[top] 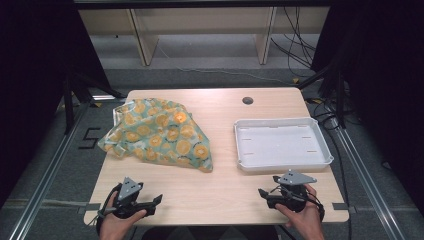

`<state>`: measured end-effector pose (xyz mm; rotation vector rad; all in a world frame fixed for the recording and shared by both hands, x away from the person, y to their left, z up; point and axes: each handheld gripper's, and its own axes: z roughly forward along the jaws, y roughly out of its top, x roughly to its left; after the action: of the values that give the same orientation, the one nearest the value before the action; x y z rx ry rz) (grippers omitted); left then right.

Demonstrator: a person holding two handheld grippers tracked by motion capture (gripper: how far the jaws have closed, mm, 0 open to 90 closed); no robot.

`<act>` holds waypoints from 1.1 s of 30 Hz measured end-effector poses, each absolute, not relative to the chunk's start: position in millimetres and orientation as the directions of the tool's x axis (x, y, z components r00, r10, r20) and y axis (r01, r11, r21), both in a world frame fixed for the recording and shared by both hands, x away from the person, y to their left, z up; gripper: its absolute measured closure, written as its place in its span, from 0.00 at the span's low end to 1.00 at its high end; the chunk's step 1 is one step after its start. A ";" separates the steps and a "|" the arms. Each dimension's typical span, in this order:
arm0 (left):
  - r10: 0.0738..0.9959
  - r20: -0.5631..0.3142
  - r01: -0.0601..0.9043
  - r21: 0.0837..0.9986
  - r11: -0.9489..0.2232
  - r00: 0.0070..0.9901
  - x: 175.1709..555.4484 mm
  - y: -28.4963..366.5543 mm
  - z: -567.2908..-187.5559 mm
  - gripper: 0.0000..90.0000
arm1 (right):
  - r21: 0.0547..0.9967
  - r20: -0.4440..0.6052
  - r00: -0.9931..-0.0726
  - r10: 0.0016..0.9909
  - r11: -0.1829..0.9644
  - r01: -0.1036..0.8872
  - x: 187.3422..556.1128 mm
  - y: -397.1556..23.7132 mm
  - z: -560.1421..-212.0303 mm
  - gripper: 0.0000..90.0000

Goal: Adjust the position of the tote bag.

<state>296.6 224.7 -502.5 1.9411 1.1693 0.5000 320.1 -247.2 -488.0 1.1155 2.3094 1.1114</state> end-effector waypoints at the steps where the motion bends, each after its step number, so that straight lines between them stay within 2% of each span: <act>1: 0.866 -0.066 0.551 0.795 -0.255 0.495 296.6 224.7 -502.5 0.20 | 0.773 0.028 -0.632 0.775 0.384 0.505 320.0 -247.2 -488.0 0.32; 22: 0.873 -0.075 0.556 0.796 -0.238 0.481 298.2 226.0 -502.8 0.20 | 0.774 0.034 -0.646 0.763 0.389 0.499 323.3 -232.8 -483.3 0.32; 23: 0.873 -0.064 0.559 0.791 -0.251 0.483 298.5 227.1 -502.3 0.20 | 0.786 0.006 -0.667 0.745 0.409 0.464 328.0 -227.7 -481.2 0.32; 28: 0.875 -0.060 0.553 0.796 -0.249 0.481 298.7 227.7 -501.9 0.20 | 0.796 0.000 -0.698 0.716 0.422 0.433 336.5 -208.8 -475.9 0.32; 33: 0.885 -0.080 0.555 0.803 -0.216 0.459 299.4 231.1 -501.0 0.20 | 0.795 -0.025 -0.753 0.657 0.470 0.383 351.6 -167.1 -468.2 0.32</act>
<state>299.4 231.1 -501.0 1.9000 1.2083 0.5153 351.6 -167.1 -468.2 0.8803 2.3941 1.1725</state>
